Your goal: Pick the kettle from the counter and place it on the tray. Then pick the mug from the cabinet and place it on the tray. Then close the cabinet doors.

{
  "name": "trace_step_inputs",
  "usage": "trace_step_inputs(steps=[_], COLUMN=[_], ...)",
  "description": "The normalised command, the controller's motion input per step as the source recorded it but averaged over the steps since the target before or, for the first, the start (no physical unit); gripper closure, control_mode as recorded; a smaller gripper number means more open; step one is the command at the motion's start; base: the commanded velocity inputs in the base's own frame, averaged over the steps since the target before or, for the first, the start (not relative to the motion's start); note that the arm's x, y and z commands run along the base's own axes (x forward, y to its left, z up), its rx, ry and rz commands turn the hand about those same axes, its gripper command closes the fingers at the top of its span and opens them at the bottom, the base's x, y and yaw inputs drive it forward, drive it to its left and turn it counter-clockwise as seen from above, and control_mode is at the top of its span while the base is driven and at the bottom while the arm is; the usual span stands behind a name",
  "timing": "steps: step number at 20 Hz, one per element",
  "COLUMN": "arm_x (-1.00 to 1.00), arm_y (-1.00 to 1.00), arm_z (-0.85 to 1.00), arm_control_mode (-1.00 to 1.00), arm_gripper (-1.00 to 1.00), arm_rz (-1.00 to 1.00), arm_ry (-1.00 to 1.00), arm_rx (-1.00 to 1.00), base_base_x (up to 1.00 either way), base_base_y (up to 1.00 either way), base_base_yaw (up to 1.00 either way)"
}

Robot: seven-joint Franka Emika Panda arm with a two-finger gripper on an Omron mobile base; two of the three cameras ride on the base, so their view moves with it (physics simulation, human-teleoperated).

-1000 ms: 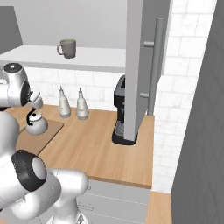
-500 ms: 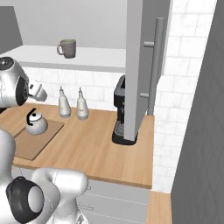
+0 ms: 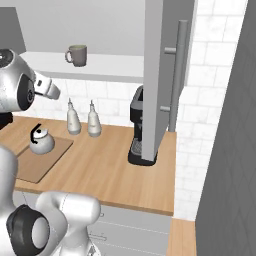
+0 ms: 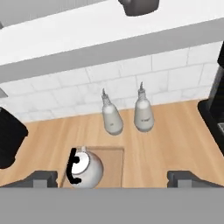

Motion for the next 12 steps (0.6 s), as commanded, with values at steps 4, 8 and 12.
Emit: trace_step_inputs(steps=[4,8,12], arm_x=[0.15,0.27,0.38], arm_y=[-0.13,-0.16,-0.03], arm_z=[0.63,0.66,0.53], arm_control_mode=[-1.00,-1.00,-1.00], arm_gripper=[-1.00,-1.00,-1.00], arm_rz=[-0.10,-0.06,0.00], arm_ry=[-0.28,-0.16,-0.01], arm_rx=[-0.12,-0.01,-0.15], base_base_x=[0.00,0.00,0.00], base_base_y=[0.00,0.00,0.00], base_base_yaw=[0.00,0.00,0.00])
